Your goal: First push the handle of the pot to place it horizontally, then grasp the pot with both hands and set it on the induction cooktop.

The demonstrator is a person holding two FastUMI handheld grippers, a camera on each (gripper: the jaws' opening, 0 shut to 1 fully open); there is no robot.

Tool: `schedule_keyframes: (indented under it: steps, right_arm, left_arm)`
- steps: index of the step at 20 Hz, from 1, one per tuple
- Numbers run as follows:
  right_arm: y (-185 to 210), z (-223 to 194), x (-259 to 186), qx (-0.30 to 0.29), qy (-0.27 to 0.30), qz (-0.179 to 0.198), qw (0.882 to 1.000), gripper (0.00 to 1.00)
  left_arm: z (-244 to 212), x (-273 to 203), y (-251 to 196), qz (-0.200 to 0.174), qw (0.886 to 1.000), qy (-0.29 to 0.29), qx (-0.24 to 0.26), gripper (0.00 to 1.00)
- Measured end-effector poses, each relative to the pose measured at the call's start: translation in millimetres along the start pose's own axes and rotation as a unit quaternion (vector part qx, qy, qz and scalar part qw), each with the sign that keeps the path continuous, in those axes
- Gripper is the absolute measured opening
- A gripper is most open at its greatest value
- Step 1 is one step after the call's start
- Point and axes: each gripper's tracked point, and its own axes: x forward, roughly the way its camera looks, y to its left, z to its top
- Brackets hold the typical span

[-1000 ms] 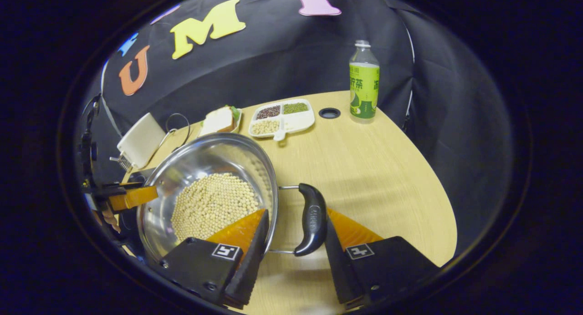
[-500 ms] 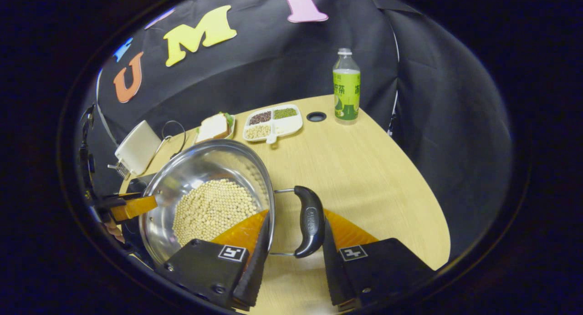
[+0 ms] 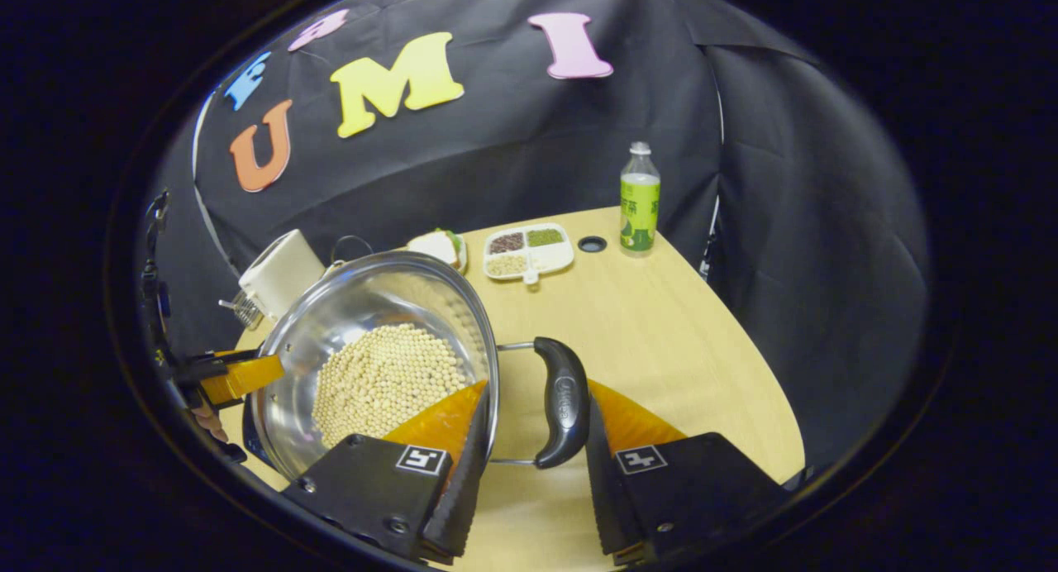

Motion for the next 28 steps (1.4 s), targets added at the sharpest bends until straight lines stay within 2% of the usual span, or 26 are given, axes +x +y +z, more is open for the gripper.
schedule_keyframes:
  steps: [7, 14, 19, 28]
  right_arm:
    - [112, -10, -6, -0.023, 0.000, 0.040, 0.999, 0.59]
    - [208, -26, 25, -0.041, 0.019, 0.075, 0.996, 0.60]
    - [237, -41, 62, -0.038, 0.038, 0.087, 0.995, 0.60]
    - [237, -31, 95, -0.034, 0.030, 0.076, 0.996, 0.59]
  left_arm:
    - [-12, -54, 108, 0.047, 0.998, -0.016, -0.030, 0.53]
    - [-32, -61, 202, 0.086, 0.994, -0.006, -0.059, 0.53]
    - [-46, -39, 235, 0.100, 0.992, 0.003, -0.071, 0.54]
    - [-34, -1, 242, 0.093, 0.994, 0.001, -0.059, 0.54]
